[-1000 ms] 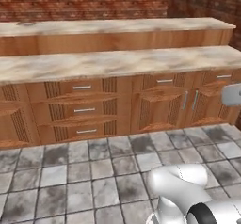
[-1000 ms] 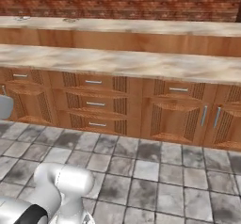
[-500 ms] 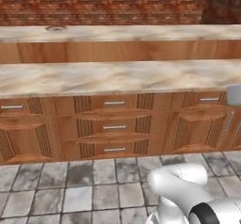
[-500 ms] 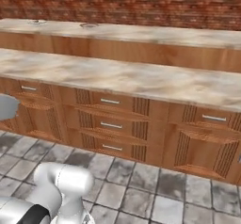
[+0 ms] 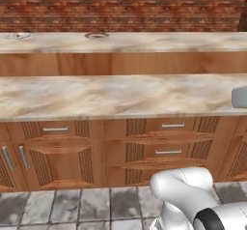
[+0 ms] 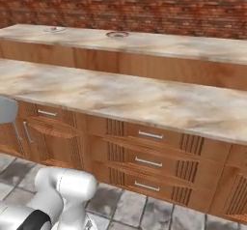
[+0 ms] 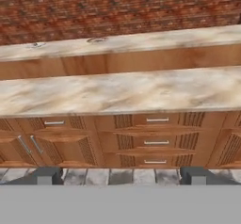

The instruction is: Transport the steak and squash to the fridge. Place the steak on the rack containing meat and place the squash on the rack containing the vegetable, ensuring meats and vegetables are on different racks.

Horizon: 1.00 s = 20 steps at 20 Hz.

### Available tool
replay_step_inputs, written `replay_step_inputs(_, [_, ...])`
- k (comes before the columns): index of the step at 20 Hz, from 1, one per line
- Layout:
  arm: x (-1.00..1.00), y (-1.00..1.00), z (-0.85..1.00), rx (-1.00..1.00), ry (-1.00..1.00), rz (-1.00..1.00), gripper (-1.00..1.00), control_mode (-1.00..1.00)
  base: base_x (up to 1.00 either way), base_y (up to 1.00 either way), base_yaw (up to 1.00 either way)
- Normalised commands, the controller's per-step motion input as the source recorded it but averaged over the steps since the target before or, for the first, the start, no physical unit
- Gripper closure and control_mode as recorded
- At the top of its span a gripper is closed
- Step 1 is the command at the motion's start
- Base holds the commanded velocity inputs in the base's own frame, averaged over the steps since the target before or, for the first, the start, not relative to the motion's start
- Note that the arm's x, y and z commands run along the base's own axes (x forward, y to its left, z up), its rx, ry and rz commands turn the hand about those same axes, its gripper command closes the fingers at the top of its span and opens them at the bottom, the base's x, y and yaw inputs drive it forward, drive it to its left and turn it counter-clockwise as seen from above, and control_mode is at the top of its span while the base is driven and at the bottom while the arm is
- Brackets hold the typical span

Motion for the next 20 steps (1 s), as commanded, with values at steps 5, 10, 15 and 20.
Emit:
replay_step_inputs(5, [0.0, 0.0, 0.0, 0.0, 0.0, 0.0, -1.0, 1.0, 0.84, 1.0, 0.0])
replay_step_inputs(10, [0.0, 0.0, 0.0, 0.0, 0.0, 0.0, -1.0, 1.0, 0.12, 1.0, 0.02])
replay_step_inputs(15, [0.0, 0.0, 0.0, 0.0, 0.0, 0.0, -1.0, 1.0, -0.09, 1.0, 0.0])
replay_step_inputs(20, [0.0, 0.0, 0.0, 0.0, 0.0, 0.0, -1.0, 1.0, -0.1, 1.0, 0.0])
